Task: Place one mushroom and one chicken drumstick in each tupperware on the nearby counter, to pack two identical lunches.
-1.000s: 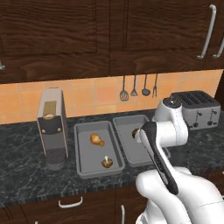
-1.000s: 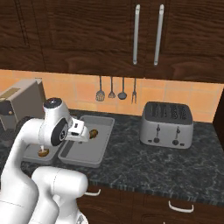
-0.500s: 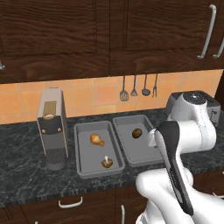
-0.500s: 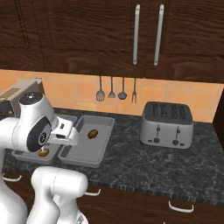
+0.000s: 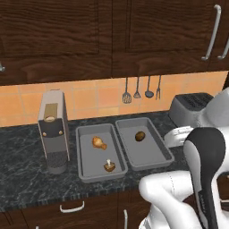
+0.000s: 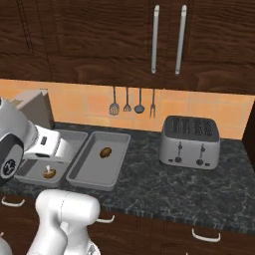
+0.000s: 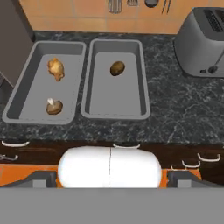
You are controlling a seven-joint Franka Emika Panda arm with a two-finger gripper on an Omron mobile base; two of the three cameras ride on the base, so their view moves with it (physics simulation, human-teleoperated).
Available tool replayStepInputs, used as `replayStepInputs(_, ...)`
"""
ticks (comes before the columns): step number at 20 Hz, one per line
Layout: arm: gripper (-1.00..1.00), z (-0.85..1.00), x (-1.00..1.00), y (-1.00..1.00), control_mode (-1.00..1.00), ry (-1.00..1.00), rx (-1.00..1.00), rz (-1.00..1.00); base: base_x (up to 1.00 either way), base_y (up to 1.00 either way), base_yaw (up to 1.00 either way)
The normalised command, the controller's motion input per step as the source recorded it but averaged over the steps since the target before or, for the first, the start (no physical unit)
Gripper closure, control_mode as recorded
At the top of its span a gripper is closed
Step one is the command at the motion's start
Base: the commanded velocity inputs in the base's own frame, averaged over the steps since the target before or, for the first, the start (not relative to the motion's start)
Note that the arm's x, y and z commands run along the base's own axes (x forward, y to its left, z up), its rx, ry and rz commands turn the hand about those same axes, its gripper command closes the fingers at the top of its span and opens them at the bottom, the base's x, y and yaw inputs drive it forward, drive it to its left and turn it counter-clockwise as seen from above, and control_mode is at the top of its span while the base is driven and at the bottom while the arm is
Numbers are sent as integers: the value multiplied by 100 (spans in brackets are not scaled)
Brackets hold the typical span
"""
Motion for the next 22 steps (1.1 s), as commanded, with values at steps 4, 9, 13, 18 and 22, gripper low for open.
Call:
replayStepInputs(4, -100, 18, -20, 0, 100, -3, 0, 0, -72, -17, 0)
replayStepInputs(9, -100, 0, 0, 0, 100, 0, 0, 0, -100, -79, 0)
replayStepInputs(13, -100, 0, 0, 0, 100, 0, 0, 0, -67, -100, -4)
replayStepInputs(18, -100, 0, 0, 0, 100, 0, 0, 0, -37, -100, -3)
replayStepInputs(22, -100, 0, 0, 0, 100, 0, 0, 0, -6, -100, -1)
